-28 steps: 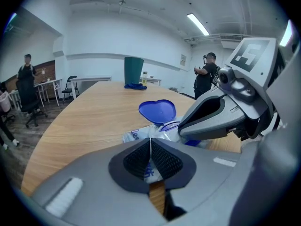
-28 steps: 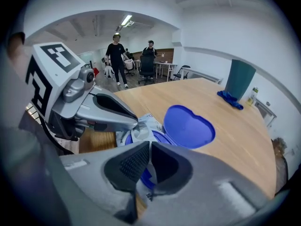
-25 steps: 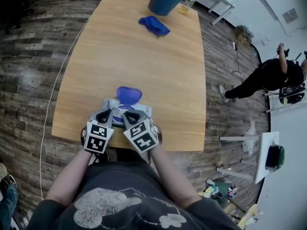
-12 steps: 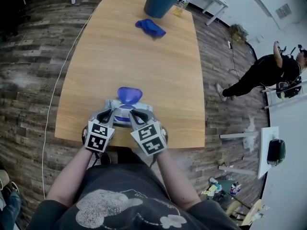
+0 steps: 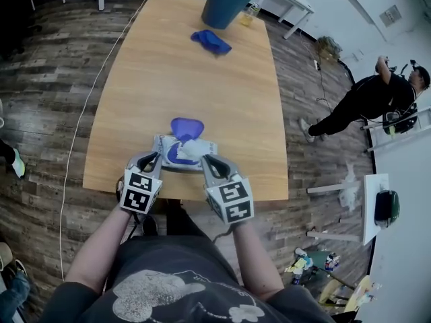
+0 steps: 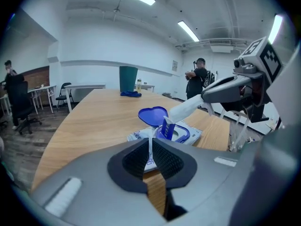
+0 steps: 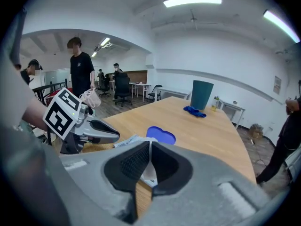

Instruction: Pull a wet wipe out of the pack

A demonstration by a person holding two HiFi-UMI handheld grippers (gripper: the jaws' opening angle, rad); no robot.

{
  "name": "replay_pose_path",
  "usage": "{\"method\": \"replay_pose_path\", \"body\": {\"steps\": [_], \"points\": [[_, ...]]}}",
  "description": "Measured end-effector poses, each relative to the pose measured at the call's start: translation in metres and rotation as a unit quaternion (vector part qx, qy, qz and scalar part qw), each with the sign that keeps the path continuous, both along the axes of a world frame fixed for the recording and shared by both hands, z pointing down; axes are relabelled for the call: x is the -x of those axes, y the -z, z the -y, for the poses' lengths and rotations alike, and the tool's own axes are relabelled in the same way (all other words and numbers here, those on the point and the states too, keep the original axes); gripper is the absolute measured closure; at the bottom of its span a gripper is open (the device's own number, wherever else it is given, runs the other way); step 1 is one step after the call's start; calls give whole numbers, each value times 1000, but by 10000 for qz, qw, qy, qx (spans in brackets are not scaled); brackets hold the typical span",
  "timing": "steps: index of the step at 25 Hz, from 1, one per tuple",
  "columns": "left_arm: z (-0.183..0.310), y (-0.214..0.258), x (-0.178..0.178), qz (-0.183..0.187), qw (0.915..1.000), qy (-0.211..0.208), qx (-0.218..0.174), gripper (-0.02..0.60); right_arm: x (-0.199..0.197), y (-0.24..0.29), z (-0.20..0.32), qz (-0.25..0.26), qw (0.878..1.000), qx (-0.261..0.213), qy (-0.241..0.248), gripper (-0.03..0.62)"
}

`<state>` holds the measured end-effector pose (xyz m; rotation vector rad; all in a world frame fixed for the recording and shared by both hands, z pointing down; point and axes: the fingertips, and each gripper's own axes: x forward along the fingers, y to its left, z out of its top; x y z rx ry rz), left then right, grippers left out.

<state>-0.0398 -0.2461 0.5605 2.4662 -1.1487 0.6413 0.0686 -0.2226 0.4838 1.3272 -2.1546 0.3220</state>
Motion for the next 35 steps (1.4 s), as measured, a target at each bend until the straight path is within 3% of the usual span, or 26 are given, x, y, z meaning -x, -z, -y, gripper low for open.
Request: {"method": "replay_pose_path", "body": {"steps": [6,12,21,30,35], "points": [[-19,59,11,-831,9957,110,-405,563,-9,25,-22,-141,9985,-501,-196,588],[-38,113,30,-1336,9870,294,-838,563,-19,47,-43,102,9954,-849,-443,588],[-105,115,27,-1349,9875,319,-754,492,-32,50,-89,495,9926,-966,-545,588],[-203,124,-5,-1527,9835,537,-812,559,-63,60,-181,634,9908,-1139,-361,588],[-256,139,-16,-1688,9778,723,-1010,563,-81,64,-232,711,9891,-1249,-316,588]]}}
